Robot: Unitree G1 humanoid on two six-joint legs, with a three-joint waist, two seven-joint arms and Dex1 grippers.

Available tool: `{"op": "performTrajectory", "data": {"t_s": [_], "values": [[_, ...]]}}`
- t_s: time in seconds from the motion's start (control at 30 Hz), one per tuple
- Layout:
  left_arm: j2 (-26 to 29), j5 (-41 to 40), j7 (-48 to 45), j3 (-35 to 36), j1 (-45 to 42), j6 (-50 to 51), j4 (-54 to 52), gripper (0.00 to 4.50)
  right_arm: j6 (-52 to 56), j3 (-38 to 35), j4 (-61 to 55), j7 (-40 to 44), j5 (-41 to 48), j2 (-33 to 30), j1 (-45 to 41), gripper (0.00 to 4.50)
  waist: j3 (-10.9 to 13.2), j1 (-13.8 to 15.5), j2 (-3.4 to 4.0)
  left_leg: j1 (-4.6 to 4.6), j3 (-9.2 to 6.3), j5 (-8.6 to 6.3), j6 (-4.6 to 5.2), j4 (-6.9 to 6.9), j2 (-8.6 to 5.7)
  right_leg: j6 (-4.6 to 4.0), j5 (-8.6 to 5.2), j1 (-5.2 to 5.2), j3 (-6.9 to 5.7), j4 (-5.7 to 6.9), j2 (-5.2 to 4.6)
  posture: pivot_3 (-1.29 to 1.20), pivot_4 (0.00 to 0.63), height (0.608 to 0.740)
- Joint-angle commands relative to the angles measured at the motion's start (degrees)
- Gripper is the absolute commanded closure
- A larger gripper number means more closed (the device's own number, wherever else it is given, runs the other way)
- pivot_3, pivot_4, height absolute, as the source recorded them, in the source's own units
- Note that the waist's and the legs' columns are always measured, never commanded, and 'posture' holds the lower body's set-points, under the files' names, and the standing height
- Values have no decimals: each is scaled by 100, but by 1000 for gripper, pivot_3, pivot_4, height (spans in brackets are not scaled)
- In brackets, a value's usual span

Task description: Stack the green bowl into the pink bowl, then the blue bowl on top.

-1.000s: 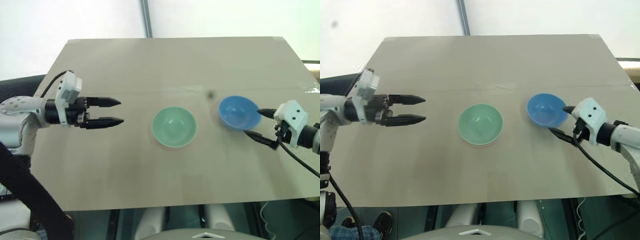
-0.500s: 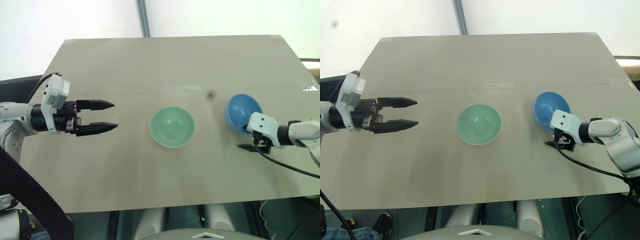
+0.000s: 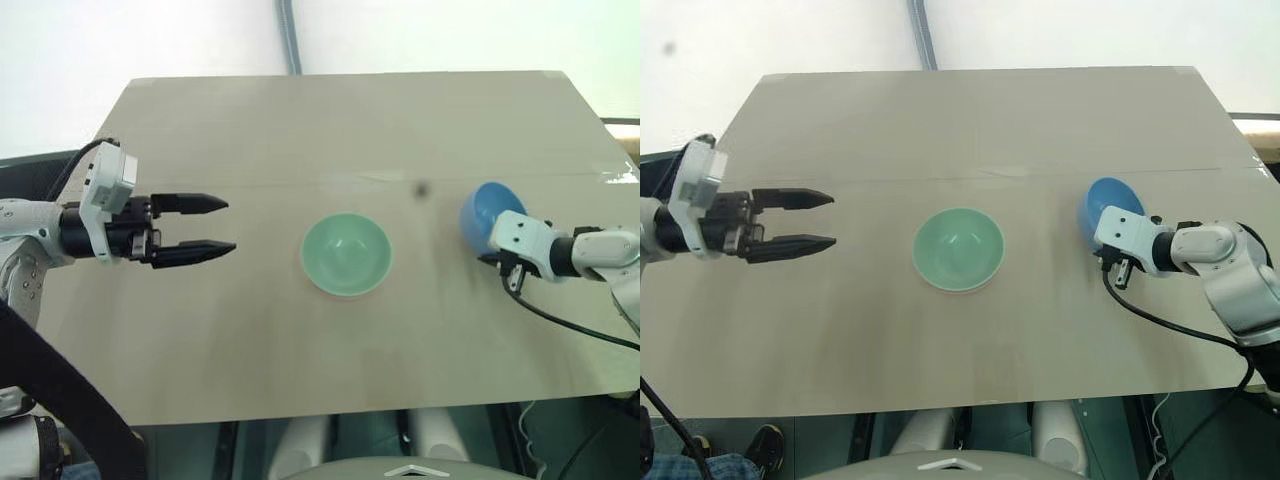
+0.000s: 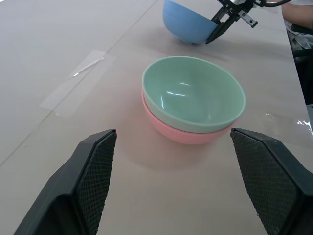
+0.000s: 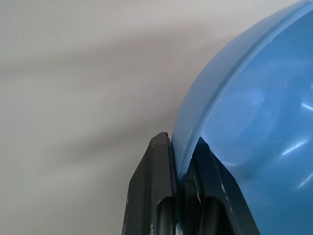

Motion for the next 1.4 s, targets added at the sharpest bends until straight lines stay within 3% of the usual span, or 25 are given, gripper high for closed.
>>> {"op": "performTrajectory", "data": {"t_s": [0.03,0.4,0.67,0.97,1.2,1.3,1.4], "values": [[43,106,-47,-79,-188,-187,129,546,208,-9,-665,119,64,106,-502,4445,5,-26,8,-2,4,0,0,0,-1,0,0,-5,3,1,1,0,150,740],[-22,263,-187,-475,-654,-329,478,546,835,746,-1719,304,133,890,-2029,4445,10,-4,17,-45,-1,0,0,-2,-1,0,0,-46,-1,1,0,0,150,740],[-125,454,-360,-786,-1115,-461,824,546,145,1673,-2132,660,-337,1016,-2259,4445,10,-48,17,-106,-6,2,-3,12,-12,0,1,-104,-16,11,-7,0,150,740],[-242,559,-418,-904,-1274,-540,956,546,-191,1750,-2395,994,-362,1080,-2181,4445,9,-59,16,-104,-7,3,-3,14,-13,-1,1,-103,-24,15,-10,0,150,740],[-279,627,-444,-959,-1387,-589,1040,546,-145,1747,-2273,928,-515,1292,-2245,1778,9,-65,16,-104,-6,3,-4,17,-13,-1,1,-103,-24,17,-9,0,150,740],[-277,646,-458,-966,-1400,-604,1043,546,-21,1627,-2219,951,-490,1329,-2263,1778,9,-86,15,-104,-6,3,-4,19,-13,-1,1,-103,-24,18,-10,0,150,740],[-260,630,-452,-940,-1382,-593,1011,546,419,1040,-2088,938,5,1426,-2256,1778,9,-100,15,-104,-7,3,-4,20,-13,-1,1,-103,-24,19,-10,0,150,740]]}}
